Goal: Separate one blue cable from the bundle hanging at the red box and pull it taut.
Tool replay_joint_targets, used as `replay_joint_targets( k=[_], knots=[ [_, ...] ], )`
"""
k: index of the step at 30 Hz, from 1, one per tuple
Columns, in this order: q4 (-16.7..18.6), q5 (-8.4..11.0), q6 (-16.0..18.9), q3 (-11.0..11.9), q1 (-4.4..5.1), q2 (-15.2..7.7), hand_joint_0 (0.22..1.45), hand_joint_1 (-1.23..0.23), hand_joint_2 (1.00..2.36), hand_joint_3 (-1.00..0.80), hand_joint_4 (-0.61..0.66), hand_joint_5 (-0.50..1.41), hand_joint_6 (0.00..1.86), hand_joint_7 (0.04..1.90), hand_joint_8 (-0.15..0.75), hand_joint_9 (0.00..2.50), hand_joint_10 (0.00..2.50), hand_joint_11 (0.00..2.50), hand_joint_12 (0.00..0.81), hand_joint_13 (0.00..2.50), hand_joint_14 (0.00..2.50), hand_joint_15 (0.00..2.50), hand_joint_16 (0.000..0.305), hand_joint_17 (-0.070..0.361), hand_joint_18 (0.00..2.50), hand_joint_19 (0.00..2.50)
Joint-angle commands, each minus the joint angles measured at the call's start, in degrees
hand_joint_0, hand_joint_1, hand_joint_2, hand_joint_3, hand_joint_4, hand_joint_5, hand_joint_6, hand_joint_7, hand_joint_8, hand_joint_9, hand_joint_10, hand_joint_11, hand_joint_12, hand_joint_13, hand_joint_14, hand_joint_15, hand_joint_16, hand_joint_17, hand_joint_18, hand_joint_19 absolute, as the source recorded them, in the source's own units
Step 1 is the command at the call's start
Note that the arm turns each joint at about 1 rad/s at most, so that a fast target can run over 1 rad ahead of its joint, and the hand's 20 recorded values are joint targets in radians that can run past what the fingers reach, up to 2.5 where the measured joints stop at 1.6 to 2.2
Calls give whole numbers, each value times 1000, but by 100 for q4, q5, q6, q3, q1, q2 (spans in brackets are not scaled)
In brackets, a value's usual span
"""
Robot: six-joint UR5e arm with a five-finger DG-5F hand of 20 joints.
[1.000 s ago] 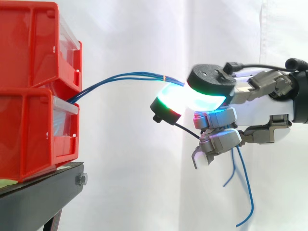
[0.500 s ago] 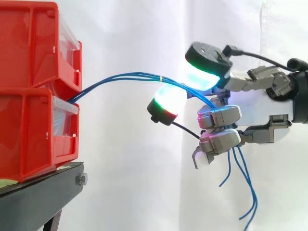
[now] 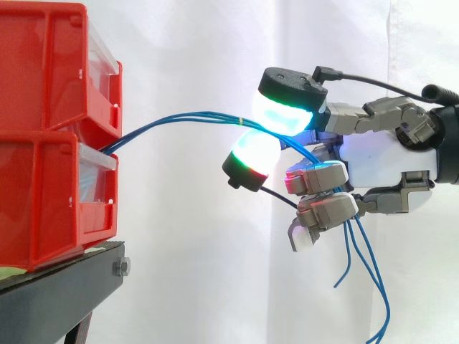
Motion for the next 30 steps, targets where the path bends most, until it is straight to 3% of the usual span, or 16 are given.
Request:
replay_joint_targets(
  k=[1,6,13,20,30],
  knots=[
    [0,0,2,0,2,1,630,-654,1020,-283,-54,-211,917,1074,184,1269,95,1786,308,1213,15,1519,43,97,736,766],
    [0,0,2,0,2,1,749,-822,1014,-351,-133,-214,929,1176,174,1237,174,1766,297,1196,16,1517,43,97,732,740],
    [0,0,2,0,2,1,835,-886,1000,-500,-236,-209,933,1169,136,1246,107,1803,290,1174,17,1507,40,91,693,714],
    [0,0,2,0,2,1,820,-897,1000,-500,-277,-208,925,1152,103,1262,23,1827,282,1156,21,1481,40,89,710,674],
    [0,0,2,0,2,1,786,-924,1000,-500,-227,-206,917,1082,102,1262,0,1841,282,1131,24,1468,38,85,693,632]
  ],
)
